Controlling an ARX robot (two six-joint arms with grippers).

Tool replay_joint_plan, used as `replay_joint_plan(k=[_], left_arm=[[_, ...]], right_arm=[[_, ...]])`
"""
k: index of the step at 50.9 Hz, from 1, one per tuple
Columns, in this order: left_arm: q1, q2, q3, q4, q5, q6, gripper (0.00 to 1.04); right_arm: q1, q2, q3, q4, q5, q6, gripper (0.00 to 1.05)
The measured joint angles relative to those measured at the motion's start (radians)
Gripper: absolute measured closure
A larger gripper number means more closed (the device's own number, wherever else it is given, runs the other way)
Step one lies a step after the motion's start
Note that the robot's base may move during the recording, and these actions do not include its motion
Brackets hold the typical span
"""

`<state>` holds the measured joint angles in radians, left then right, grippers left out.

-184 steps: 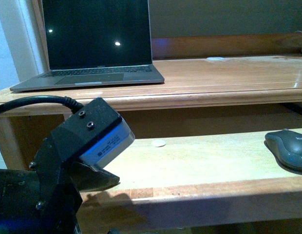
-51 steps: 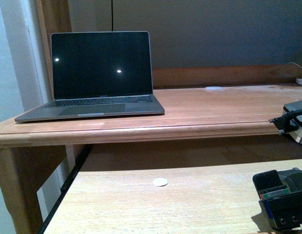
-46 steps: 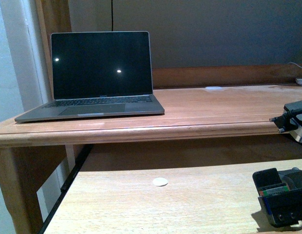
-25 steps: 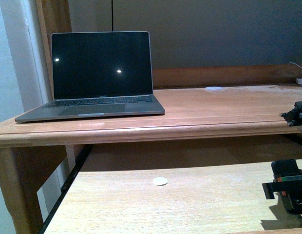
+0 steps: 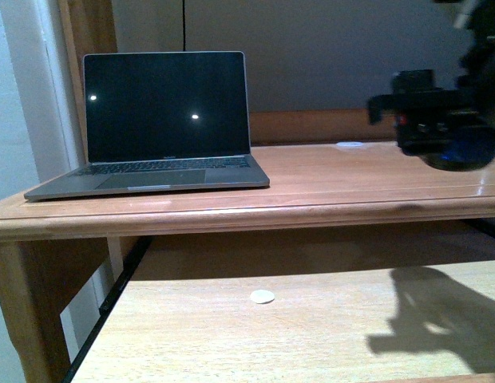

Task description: Place mouse

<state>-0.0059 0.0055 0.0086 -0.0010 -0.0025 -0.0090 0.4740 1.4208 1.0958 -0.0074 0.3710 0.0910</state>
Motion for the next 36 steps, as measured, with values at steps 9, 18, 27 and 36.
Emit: replay_joint_plan(k=[9,18,27,36], left_arm=[[0.0,0.0,0.0,0.0,0.0,0.0,0.08],[0.0,0.0,0.0,0.0,0.0,0.0,0.08],[0.0,0.0,0.0,0.0,0.0,0.0,0.08],[0.0,0.0,0.0,0.0,0.0,0.0,0.08]], right_arm=[[0.042,0.212,0.206,0.008,0.057,-0.008,0.47],[0.06,0.389,0.378,-0.014,0.106,-0.008,0.47],[0.076,0.519,0.486,-0.019,0.135,-0.009,0.47],[0.079,0.579,0.529,-0.019,0.163,-0.008,0.48]])
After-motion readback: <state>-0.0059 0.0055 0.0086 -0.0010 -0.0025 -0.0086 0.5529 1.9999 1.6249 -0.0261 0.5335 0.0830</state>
